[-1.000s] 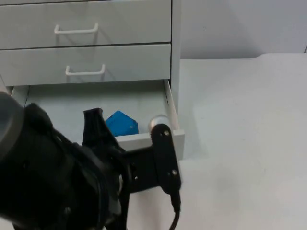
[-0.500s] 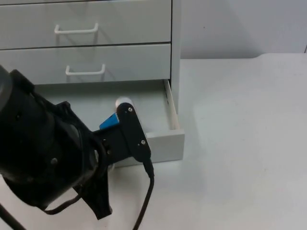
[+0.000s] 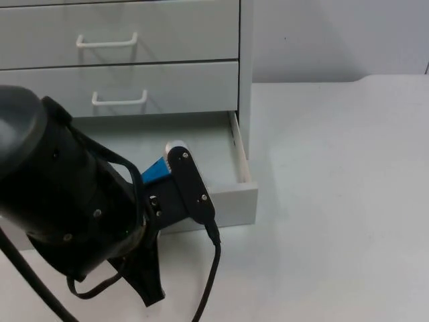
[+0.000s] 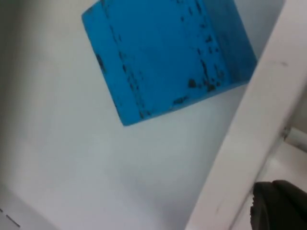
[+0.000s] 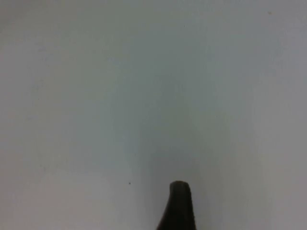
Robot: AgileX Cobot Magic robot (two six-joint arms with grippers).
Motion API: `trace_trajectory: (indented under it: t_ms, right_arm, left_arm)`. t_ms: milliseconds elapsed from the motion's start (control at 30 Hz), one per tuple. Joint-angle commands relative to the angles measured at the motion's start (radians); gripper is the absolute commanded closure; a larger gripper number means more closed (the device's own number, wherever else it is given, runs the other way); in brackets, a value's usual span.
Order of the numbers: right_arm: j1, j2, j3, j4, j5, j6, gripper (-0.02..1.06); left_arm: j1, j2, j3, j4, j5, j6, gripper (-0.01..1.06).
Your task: Open the drawer with the left hand, place the block into the drawer with the right hand, then close the drawer with the left hand.
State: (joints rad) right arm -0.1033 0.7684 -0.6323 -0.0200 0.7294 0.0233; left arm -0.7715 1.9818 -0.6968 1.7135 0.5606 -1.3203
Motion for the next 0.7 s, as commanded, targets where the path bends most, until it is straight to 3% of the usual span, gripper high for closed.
trace_trajectory:
  t_ms: [0, 233, 567, 667]
  right_arm:
    - [-0.003, -0.005, 0.000, 0.000, -0.013, -0.011, 0.41]
    - [-0.003, -0.005, 0.019, 0.004, -0.024, -0.011, 0.41]
    - [-0.003, -0.005, 0.019, 0.004, -0.031, -0.011, 0.41]
    - [-0.003, -0.005, 0.019, 0.004, -0.031, -0.011, 0.41]
  left_arm:
    - [0.041, 0.001, -0.047, 0.031, 0.235, -0.026, 1.05]
    - [0.021, -0.005, -0.049, 0.031, 0.308, -0.026, 1.05]
    - [0.025, -0.081, -0.053, 0.031, 0.320, -0.008, 1.05]
    - [0.029, -0.084, -0.056, 0.031, 0.263, 0.000, 1.05]
